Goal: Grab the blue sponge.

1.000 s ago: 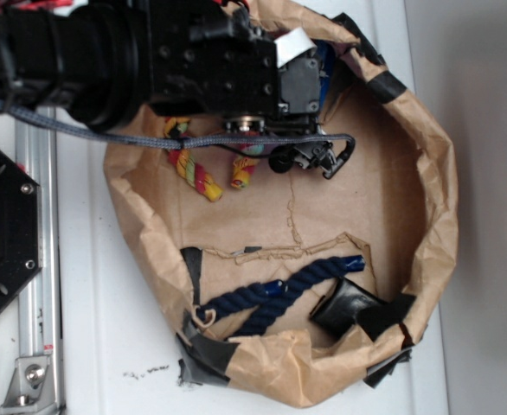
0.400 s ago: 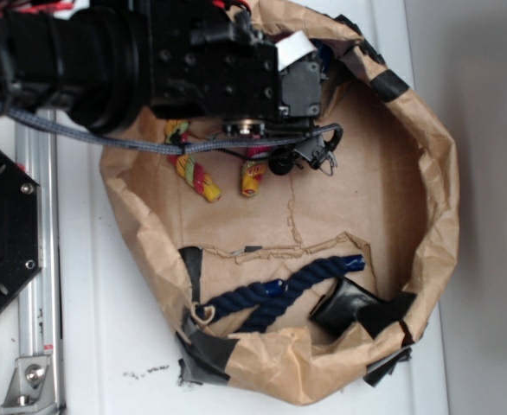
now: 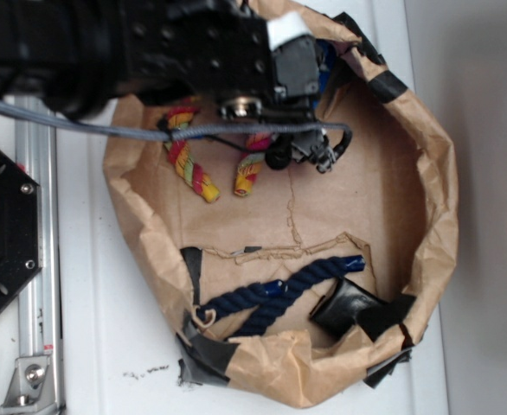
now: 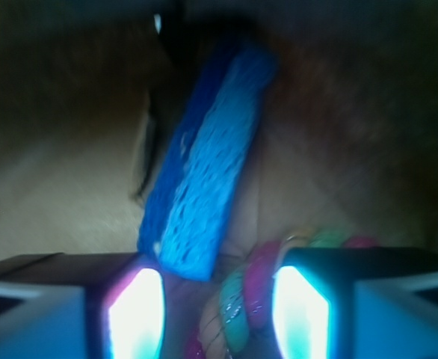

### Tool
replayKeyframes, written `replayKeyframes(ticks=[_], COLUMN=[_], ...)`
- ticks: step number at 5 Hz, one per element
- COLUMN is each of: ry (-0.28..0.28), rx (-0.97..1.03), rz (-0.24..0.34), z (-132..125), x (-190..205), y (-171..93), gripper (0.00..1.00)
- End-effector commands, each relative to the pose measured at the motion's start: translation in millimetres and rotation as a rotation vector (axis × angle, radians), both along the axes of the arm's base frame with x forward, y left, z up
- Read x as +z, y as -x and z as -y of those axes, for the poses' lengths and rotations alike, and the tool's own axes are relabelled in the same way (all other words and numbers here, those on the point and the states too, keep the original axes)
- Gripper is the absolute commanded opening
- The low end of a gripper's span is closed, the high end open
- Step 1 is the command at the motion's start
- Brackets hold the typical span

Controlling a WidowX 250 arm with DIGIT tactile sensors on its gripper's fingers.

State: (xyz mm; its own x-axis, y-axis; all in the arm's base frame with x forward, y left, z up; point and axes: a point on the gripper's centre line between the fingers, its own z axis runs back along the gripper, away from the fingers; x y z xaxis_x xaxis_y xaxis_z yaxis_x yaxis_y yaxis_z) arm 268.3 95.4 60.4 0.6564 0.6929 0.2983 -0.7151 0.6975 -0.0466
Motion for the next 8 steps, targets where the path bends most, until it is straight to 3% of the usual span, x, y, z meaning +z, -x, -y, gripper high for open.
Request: replayKeyframes(ticks=[1,2,3,5,7,8], ry=[0.000,0.005,-0.007,-0.016,-0.032,-0.022], rx=[0.055,0.076,0.073,0.041,0.024,-0.015], rz=[0.116,0.115,0.077,-0.001,-0.021,-0.030], z=[-38.0,-42.6,-44.0,-26.7,-15.6,-3.3], x=[36.8,31.9,18.6,-12.9,-23.7,-29.7], y=[2.0,-6.6,-14.7,-10.9,-3.1,0.5], gripper=[1.00,1.00,1.00,1.00,1.00,0.00])
